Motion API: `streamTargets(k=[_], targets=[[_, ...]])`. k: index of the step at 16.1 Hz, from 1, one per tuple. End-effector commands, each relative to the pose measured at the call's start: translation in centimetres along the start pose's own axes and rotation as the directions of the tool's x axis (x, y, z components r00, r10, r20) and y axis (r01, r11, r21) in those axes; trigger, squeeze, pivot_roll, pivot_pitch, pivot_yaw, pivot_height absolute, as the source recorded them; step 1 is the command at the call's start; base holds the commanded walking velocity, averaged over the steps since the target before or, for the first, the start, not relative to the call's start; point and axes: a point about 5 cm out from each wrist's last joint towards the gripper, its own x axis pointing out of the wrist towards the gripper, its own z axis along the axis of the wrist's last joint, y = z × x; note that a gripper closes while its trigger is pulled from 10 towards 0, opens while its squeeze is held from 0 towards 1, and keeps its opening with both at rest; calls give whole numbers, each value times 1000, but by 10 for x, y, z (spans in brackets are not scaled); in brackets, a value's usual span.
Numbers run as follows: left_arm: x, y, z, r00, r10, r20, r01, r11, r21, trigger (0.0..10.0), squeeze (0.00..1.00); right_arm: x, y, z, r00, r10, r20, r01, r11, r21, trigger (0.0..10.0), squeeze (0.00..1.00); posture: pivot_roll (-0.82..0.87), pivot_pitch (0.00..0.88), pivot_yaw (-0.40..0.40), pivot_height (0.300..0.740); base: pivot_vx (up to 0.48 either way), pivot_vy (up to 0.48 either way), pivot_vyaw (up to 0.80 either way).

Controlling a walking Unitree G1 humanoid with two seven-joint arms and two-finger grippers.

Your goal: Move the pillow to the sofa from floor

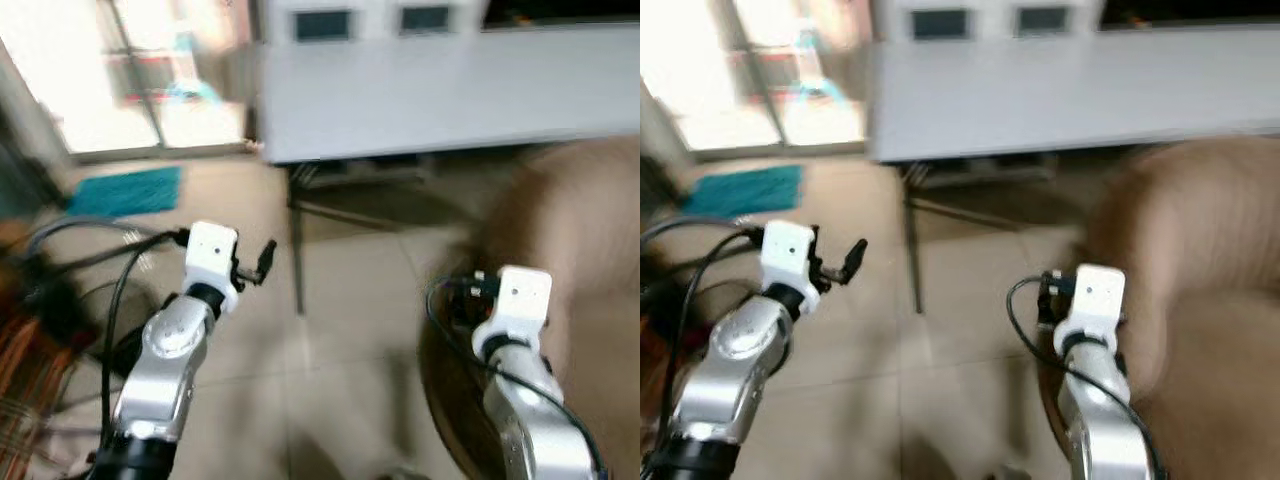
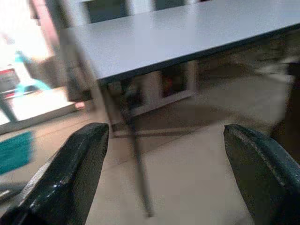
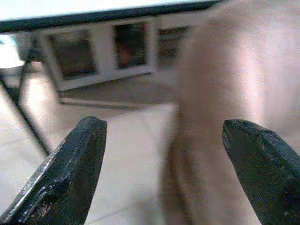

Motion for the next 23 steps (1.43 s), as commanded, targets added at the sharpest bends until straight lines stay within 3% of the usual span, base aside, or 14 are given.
streamTargets(k=[1, 23], targets=[[-1, 2, 0, 1000, 2, 0, -2, 1000, 10, 10000, 0, 1, 0, 3, 1000, -7, 8, 7, 1000, -1, 10000, 0, -52, 0, 66, 740, 0, 0, -781], [2, 6, -1, 999, 51, 15, -51, 997, 50, 10000, 0, 5, 3, -2, 998, 46, -47, -49, 996, -74, 10000, 0, -51, 0, 34, 740, 0, 0, -781]])
